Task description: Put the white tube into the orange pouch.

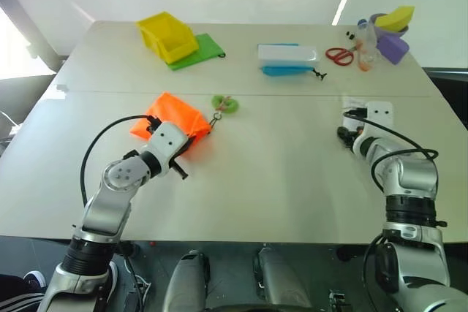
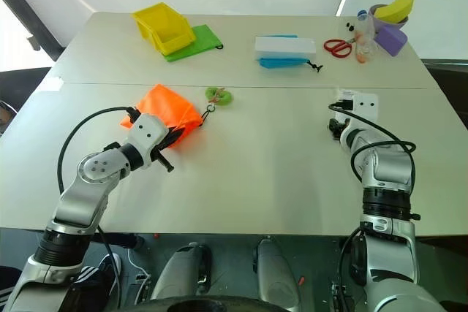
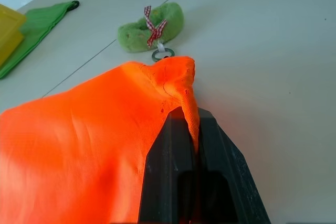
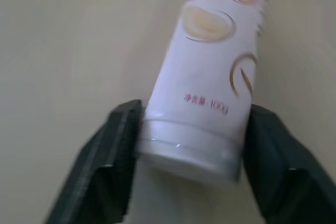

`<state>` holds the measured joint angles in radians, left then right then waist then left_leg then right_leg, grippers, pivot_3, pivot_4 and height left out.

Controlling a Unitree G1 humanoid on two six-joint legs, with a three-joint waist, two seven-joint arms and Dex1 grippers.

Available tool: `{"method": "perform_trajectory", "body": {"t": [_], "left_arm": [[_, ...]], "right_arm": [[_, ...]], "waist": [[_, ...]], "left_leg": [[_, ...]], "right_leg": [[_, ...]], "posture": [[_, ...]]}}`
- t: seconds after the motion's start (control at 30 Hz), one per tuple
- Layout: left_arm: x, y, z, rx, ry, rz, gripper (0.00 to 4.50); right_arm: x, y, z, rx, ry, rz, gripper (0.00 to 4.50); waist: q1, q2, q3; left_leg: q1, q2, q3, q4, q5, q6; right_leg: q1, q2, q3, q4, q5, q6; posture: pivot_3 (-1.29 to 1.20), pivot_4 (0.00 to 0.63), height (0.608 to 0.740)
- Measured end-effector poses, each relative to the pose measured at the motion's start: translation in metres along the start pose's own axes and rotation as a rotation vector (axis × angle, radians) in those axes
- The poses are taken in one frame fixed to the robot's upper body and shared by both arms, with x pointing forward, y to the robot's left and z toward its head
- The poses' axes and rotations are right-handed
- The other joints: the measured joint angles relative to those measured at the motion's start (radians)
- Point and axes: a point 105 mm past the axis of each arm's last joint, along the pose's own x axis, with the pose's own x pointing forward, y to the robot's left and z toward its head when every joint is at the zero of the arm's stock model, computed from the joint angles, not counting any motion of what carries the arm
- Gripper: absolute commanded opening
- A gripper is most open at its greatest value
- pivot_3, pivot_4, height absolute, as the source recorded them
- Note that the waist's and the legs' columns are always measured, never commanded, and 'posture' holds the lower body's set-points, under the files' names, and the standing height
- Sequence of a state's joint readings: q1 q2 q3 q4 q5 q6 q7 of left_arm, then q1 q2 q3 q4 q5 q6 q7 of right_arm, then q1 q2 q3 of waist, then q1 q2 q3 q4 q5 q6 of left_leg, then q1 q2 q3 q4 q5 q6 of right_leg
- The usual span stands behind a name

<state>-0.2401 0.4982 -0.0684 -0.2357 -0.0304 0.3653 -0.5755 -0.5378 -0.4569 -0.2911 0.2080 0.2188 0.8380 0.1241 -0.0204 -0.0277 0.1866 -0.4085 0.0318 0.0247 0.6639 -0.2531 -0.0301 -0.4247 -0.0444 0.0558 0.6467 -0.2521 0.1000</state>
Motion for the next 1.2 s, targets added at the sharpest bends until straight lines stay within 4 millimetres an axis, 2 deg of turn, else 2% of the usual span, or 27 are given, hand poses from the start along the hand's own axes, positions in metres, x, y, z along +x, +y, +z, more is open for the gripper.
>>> {"method": "perform_trajectory", "body": {"t": [0.17,0.27,0.3,0.43,0.57,0.7,0.83,0.9,1.07,1.2], "left_arm": [[0.000,0.000,0.000,0.001,-0.001,0.001,0.00],[-0.001,-0.001,-0.001,0.000,0.003,-0.002,0.00],[-0.001,-0.002,-0.001,-0.001,0.003,-0.005,0.00],[0.000,-0.004,0.002,-0.001,-0.002,-0.018,0.00],[-0.001,-0.003,0.001,-0.008,0.014,-0.022,0.00],[-0.002,-0.005,0.008,-0.009,0.004,-0.030,0.00],[-0.007,-0.008,0.012,-0.014,-0.001,-0.043,0.00],[-0.007,-0.009,0.013,-0.025,0.001,-0.049,0.00],[-0.009,-0.008,0.011,-0.030,0.019,-0.050,0.00],[-0.011,-0.008,0.012,-0.025,0.021,-0.046,0.00]], "right_arm": [[0.000,0.000,-0.001,-0.017,-0.007,0.013,1.80],[-0.011,0.008,-0.002,-0.154,-0.060,0.161,1.80],[-0.020,0.017,-0.002,-0.193,-0.084,0.261,1.80],[-0.076,0.062,-0.012,-0.428,-0.126,0.723,1.80],[-0.110,0.076,-0.037,-0.580,-0.038,0.954,1.80],[-0.131,0.117,-0.053,-0.618,-0.037,1.138,1.80],[-0.125,0.159,-0.056,-0.649,-0.124,1.170,1.80],[-0.119,0.171,-0.056,-0.674,-0.149,1.164,1.80],[-0.104,0.181,-0.058,-0.703,-0.157,1.148,1.80],[-0.104,0.188,-0.062,-0.707,-0.137,1.194,1.80]], "waist": [[0.000,0.000,0.000],[0.002,0.001,0.000],[0.002,0.001,0.001],[0.002,0.001,0.001],[0.002,0.001,0.001],[-0.003,0.000,0.001],[-0.001,0.000,0.001],[0.001,0.000,0.001],[0.006,0.000,0.001],[0.005,0.000,0.001]], "left_leg": [[0.000,0.000,0.000,0.000,0.000,0.000],[-0.001,0.000,0.000,-0.001,0.000,0.000],[-0.001,0.000,0.000,-0.001,0.000,0.000],[-0.001,0.000,-0.002,-0.002,-0.001,0.001],[0.000,0.000,-0.001,0.000,-0.001,0.001],[0.001,0.000,-0.001,0.001,0.000,0.001],[0.001,0.000,-0.002,0.001,0.000,0.000],[0.000,0.000,-0.001,0.001,0.000,0.000],[-0.001,0.000,-0.001,0.001,0.000,0.000],[-0.001,0.000,-0.001,0.001,0.000,0.000]], "right_leg": [[0.000,0.000,0.000,0.000,0.000,0.000],[0.000,0.000,0.000,-0.001,-0.001,0.001],[0.000,0.000,0.000,-0.001,-0.001,0.002],[0.000,0.001,-0.001,-0.001,-0.002,0.004],[0.000,0.000,-0.001,-0.001,-0.003,0.000],[0.000,0.001,0.000,0.000,-0.002,-0.003],[0.000,0.001,0.000,0.000,-0.002,-0.003],[0.000,0.001,0.000,-0.001,-0.002,-0.003],[0.000,-0.001,-0.001,-0.003,-0.002,-0.002],[0.000,0.000,-0.001,-0.002,-0.002,-0.002]], "posture": [[0.00,0.150,0.740],[0.00,0.150,0.740],[0.00,0.150,0.740],[0.00,0.150,0.740],[0.00,0.150,0.740],[0.00,0.150,0.740],[0.00,0.150,0.740],[0.00,0.150,0.740],[0.00,0.150,0.740],[0.00,0.150,0.740]]}}
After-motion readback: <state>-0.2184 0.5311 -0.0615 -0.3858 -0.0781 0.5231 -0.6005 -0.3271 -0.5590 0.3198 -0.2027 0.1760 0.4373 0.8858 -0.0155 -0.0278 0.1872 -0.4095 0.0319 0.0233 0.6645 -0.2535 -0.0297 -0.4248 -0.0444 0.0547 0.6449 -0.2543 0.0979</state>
